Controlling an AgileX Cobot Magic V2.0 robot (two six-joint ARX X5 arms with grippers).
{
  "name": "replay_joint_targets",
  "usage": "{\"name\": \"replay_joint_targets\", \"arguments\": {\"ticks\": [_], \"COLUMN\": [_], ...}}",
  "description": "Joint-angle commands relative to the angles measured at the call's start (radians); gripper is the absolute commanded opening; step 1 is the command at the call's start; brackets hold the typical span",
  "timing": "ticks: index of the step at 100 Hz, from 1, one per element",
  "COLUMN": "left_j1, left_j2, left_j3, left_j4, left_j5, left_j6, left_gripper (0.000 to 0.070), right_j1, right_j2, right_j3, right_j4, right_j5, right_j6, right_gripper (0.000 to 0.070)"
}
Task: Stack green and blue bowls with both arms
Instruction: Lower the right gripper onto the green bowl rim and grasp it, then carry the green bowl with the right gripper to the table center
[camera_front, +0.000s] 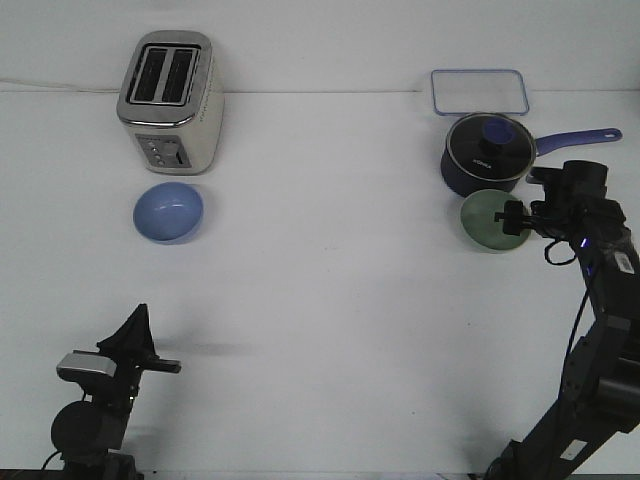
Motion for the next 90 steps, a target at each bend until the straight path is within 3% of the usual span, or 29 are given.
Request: {"name": "replay_joint_targets", "arguments": {"ticks": [1, 15, 32, 37, 44, 45, 78, 90], "left_j1": [0.0, 0.0, 0.0, 0.0, 0.0, 0.0, 0.0, 0.0], "left_j2": [-0.002, -0.002, -0.002, -0.002, -0.002, -0.002, -0.002, -0.002], "left_j3": [-0.02, -0.02, -0.02, -0.02, -0.02, -0.02, -0.02, -0.02], "left_j4": [0.01, 0.01, 0.01, 0.01, 0.01, 0.01, 0.01, 0.01], "left_j5": [0.003, 0.003, 0.003, 0.003, 0.003, 0.003, 0.003, 0.003], "left_j6": [0.005, 0.005, 0.005, 0.005, 0.005, 0.005, 0.005, 0.005], "left_gripper": [0.0011, 0.0011, 0.0011, 0.0011, 0.0011, 0.0011, 0.0011, 0.0011], "right_j1": [-0.003, -0.003, -0.003, -0.003, -0.003, -0.003, -0.003, -0.003], "right_j2": [0.025, 0.026, 0.035, 0.039, 0.039, 0.039, 0.027, -0.015], "right_j3": [0.022, 0.022, 0.022, 0.022, 0.022, 0.022, 0.023, 0.023], "right_j4": [0.003, 0.001, -0.006, -0.012, -0.025, -0.026, -0.044, -0.072], "right_j5": [-0.003, -0.004, -0.003, -0.003, -0.003, -0.003, -0.006, -0.079], "right_j6": [-0.008, -0.007, -0.007, -0.006, -0.006, -0.007, 0.023, 0.025], "right_gripper": [0.0405, 0.0315, 0.03, 0.0213, 0.0005, 0.0, 0.0, 0.0]}}
